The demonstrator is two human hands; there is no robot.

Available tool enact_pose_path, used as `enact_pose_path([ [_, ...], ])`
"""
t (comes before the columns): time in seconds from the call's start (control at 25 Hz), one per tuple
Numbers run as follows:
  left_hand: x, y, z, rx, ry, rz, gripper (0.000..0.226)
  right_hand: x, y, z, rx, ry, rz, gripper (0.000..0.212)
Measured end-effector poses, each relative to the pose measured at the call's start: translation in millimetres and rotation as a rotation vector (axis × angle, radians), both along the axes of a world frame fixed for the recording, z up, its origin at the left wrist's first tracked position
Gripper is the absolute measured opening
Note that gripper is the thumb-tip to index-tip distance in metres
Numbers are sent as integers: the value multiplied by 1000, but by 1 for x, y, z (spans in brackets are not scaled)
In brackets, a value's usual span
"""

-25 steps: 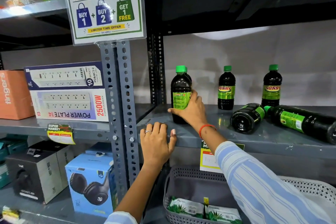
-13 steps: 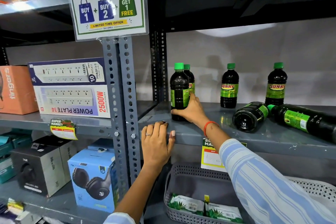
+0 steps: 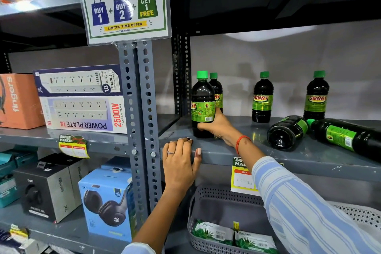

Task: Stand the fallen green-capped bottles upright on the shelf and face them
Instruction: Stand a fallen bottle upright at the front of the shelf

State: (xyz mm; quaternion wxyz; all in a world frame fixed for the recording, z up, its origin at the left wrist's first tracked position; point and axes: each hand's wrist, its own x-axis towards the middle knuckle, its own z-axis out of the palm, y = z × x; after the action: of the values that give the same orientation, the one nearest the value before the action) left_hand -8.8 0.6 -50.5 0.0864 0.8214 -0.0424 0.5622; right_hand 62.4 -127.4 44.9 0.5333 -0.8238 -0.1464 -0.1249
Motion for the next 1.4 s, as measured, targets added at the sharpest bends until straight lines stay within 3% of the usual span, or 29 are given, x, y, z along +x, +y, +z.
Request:
enact_pose_path([
  [0.2, -2, -2, -2, -5, 2, 9, 59, -4, 5, -3, -66, -68, -96, 105],
  [0.44, 0, 3, -1, -9, 6, 2, 58, -5, 9, -2, -55, -54, -48, 88],
  [0.68, 0, 0, 0, -18, 14, -24, 57, -8, 5, 0, -69, -114, -95, 100],
  [0.92, 1, 0, -1, -41, 101, -80, 62, -8, 3, 0, -94, -81, -50, 65],
  [1.12, 2, -1, -3, -65, 72, -81, 68, -20, 4, -4, -89, -68, 57, 85],
  [1.4, 3, -4, -6, -73, 80, -39, 75, -40, 2, -4, -85, -66, 146, 83],
])
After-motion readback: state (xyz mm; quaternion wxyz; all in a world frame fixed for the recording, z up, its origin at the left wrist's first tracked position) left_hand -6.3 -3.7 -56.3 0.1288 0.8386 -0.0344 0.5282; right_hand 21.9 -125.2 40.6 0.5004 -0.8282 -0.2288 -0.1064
